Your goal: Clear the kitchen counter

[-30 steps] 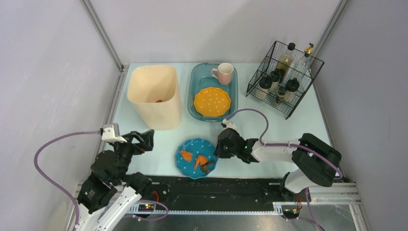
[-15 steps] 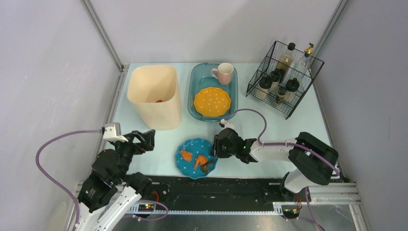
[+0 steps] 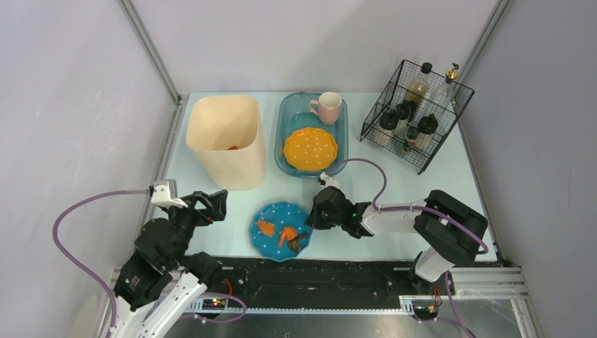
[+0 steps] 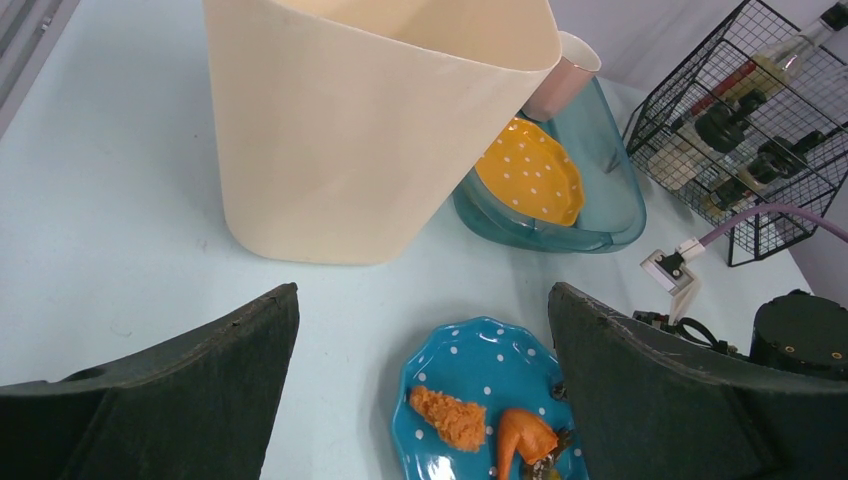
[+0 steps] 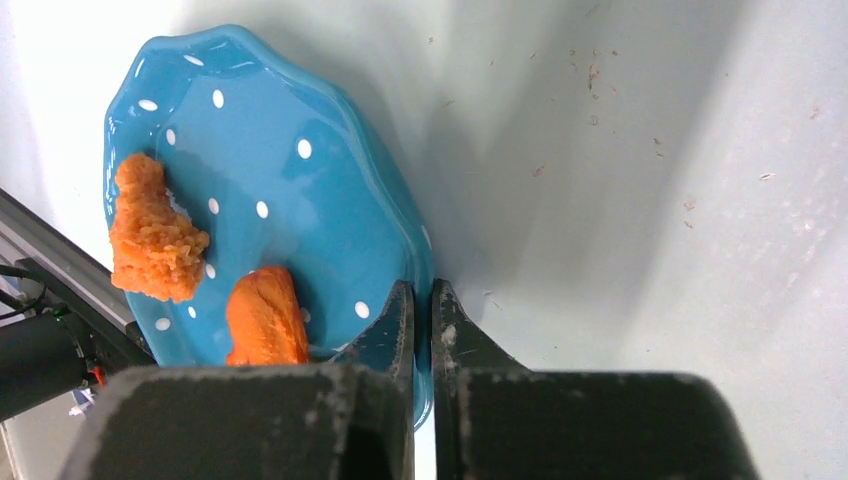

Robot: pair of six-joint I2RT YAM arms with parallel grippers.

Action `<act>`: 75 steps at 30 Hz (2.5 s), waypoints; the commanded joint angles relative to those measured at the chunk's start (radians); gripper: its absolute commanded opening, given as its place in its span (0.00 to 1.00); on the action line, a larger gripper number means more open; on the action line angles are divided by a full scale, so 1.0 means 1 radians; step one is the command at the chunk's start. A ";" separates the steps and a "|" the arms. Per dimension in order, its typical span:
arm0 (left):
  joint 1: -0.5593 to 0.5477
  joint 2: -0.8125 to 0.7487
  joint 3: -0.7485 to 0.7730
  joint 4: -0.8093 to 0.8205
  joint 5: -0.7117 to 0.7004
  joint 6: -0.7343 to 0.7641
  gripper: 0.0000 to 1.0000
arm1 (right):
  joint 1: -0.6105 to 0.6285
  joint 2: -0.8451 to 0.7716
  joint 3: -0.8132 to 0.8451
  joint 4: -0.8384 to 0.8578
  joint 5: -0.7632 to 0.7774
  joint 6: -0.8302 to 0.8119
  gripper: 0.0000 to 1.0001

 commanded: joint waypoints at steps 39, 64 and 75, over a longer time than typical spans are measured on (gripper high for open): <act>-0.008 -0.025 -0.003 0.007 -0.009 -0.011 0.98 | -0.204 -0.440 0.147 -0.226 -0.270 -0.016 0.00; -0.008 -0.012 -0.003 0.006 0.000 -0.009 0.98 | -0.377 -0.144 1.011 -0.641 -0.225 -0.165 0.00; -0.007 -0.014 -0.001 0.007 -0.004 -0.006 0.98 | -0.350 0.210 1.484 -0.727 -0.151 -0.117 0.00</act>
